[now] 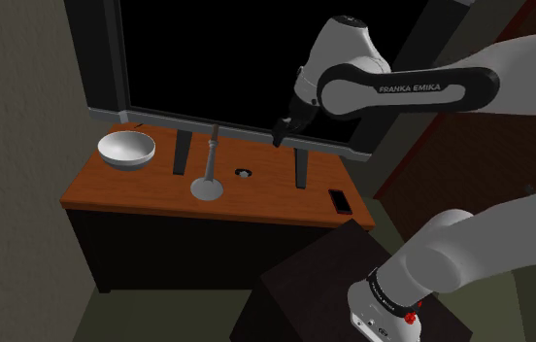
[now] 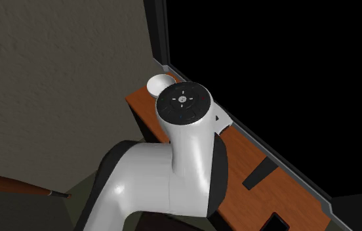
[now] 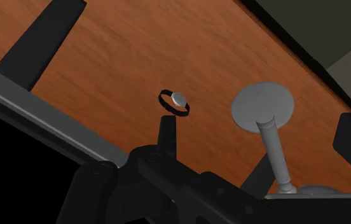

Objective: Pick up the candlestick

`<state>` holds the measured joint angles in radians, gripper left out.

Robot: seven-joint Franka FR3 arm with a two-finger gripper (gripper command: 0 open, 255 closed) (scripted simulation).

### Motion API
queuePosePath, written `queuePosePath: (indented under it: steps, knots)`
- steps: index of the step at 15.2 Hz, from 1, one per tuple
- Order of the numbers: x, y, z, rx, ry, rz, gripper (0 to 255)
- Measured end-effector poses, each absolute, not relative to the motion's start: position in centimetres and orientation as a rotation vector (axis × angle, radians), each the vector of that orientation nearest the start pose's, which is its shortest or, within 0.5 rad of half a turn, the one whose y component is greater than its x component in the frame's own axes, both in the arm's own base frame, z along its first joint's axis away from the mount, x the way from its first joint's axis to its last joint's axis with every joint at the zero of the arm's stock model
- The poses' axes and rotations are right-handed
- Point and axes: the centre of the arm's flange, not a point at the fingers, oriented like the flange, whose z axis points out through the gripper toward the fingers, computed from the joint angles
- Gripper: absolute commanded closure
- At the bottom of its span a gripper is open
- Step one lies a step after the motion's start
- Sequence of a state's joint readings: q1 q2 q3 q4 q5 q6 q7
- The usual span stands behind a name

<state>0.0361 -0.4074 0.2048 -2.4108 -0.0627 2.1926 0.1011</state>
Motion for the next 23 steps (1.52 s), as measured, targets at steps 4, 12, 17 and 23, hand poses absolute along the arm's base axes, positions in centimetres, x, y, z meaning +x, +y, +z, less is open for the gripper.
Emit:
queuePosePath:
  steps: [4, 12, 17, 23]
  knots:
    - [46.2, 13.2, 45.1, -3.206, -0.277, -0.381, 0]
    - [53.6, 18.3, 40.9, -3.178, -0.302, -0.495, 0]
    - [57.7, 21.2, 38.0, -3.158, -0.319, -0.563, 0]
    - [58.9, 22.1, 35.4, -3.153, -0.322, -0.581, 0]
